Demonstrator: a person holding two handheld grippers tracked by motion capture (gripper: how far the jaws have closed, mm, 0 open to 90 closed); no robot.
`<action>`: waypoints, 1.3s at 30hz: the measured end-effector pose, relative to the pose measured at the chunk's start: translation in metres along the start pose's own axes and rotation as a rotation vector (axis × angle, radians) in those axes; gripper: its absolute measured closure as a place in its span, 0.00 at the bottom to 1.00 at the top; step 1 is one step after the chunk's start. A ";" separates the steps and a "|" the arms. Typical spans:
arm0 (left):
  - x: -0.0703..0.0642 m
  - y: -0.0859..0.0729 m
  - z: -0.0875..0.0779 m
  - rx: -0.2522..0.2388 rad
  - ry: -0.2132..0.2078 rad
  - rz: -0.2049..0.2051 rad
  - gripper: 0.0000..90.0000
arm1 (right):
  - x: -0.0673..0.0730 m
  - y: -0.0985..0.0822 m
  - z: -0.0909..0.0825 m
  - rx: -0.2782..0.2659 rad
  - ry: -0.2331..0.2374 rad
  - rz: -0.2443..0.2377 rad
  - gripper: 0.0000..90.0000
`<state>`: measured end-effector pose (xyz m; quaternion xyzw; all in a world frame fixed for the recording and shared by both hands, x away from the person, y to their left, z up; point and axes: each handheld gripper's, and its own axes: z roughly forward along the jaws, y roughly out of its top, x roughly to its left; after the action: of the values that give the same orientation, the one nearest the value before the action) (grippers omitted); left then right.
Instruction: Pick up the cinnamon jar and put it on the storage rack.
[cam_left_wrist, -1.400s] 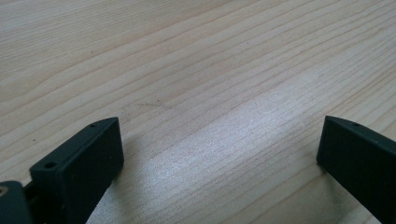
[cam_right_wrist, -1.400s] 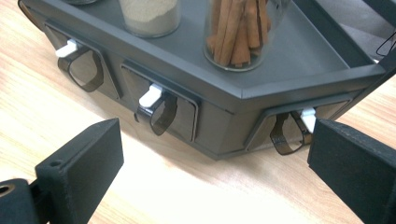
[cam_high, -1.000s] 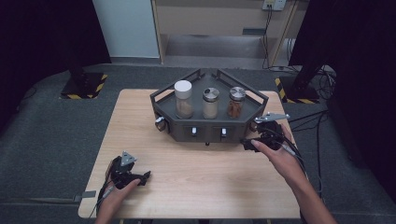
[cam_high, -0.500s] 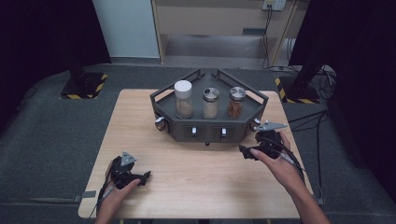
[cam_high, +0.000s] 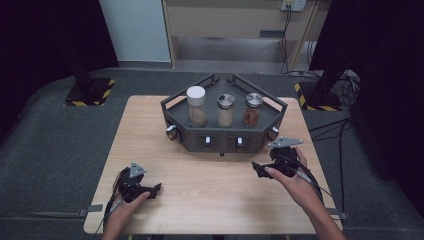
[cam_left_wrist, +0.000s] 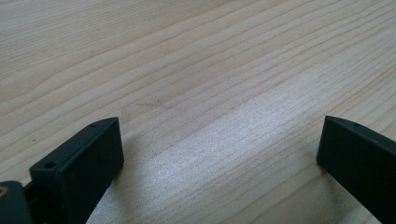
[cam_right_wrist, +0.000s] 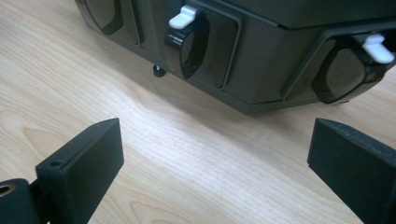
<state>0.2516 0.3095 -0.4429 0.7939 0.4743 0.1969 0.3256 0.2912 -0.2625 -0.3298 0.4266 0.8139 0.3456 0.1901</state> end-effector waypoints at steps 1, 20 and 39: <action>0.000 0.000 0.000 0.000 0.000 0.000 0.00 | 0.000 -0.001 0.000 0.001 0.003 -0.001 0.04; 0.000 0.000 0.000 0.000 0.000 0.000 0.00 | 0.008 -0.020 0.011 0.012 0.043 0.010 0.04; 0.000 0.000 0.000 0.000 0.000 0.000 0.00 | 0.028 -0.051 0.049 0.083 0.096 0.011 0.04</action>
<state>0.2516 0.3095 -0.4428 0.7939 0.4743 0.1970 0.3255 0.2766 -0.2405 -0.4007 0.4217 0.8332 0.3327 0.1312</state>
